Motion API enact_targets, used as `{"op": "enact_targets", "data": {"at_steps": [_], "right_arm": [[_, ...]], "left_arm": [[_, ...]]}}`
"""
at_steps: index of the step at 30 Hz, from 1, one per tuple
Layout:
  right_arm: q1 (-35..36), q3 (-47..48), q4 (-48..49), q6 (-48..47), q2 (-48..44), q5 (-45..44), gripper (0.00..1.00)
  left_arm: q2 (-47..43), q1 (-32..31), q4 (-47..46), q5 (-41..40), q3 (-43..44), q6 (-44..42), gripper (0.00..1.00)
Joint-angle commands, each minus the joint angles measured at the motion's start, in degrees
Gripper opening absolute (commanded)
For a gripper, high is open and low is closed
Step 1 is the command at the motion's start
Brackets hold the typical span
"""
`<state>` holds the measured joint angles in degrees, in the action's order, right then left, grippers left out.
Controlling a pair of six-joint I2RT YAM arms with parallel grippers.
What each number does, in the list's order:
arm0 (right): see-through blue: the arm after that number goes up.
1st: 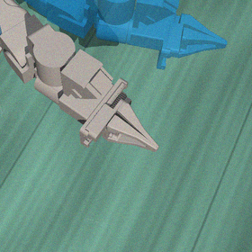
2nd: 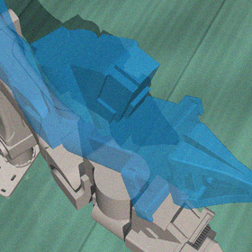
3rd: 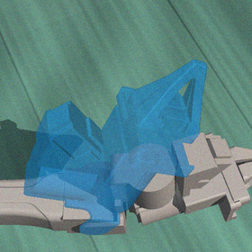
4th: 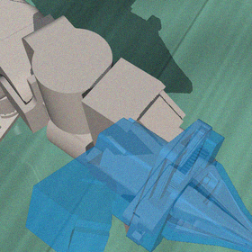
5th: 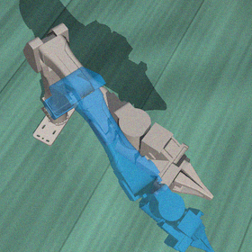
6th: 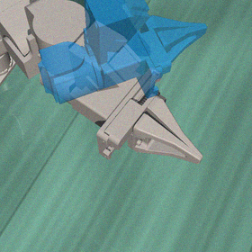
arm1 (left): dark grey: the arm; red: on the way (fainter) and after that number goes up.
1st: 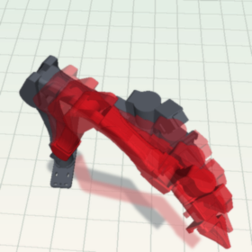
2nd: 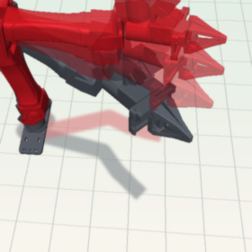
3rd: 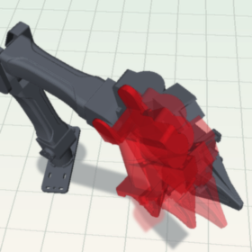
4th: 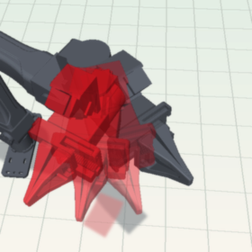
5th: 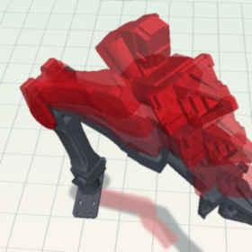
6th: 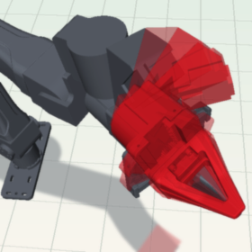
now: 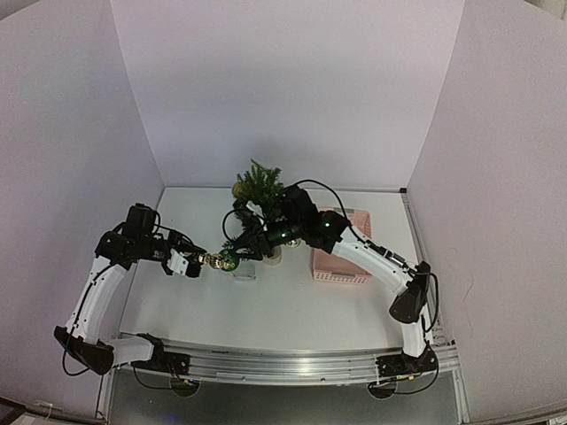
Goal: Decorate the small christmas tree
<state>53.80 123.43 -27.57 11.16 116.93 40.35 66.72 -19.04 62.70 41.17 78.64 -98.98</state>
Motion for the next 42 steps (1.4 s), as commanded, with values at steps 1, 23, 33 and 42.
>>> {"op": "enact_targets", "data": {"at_steps": [1,23,33,42], "right_arm": [[0.5,2.7,-2.0,0.6,1.8,-0.2,0.49],[0.8,4.8,-4.5,0.8,1.8,1.4,0.41],[1.4,4.1,-5.2,1.1,2.4,-1.7,0.41],[1.9,4.6,-6.3,0.6,3.2,-2.1,0.37]], "left_arm": [[0.1,-0.6,-1.2,-0.4,-0.6,0.5,0.06],[0.2,-0.8,-2.3,-1.8,-1.0,-0.1,0.06],[0.5,-1.1,-3.1,-2.0,-0.5,0.9,0.06],[0.9,-1.2,-3.8,-2.0,-0.6,1.9,0.06]]}}
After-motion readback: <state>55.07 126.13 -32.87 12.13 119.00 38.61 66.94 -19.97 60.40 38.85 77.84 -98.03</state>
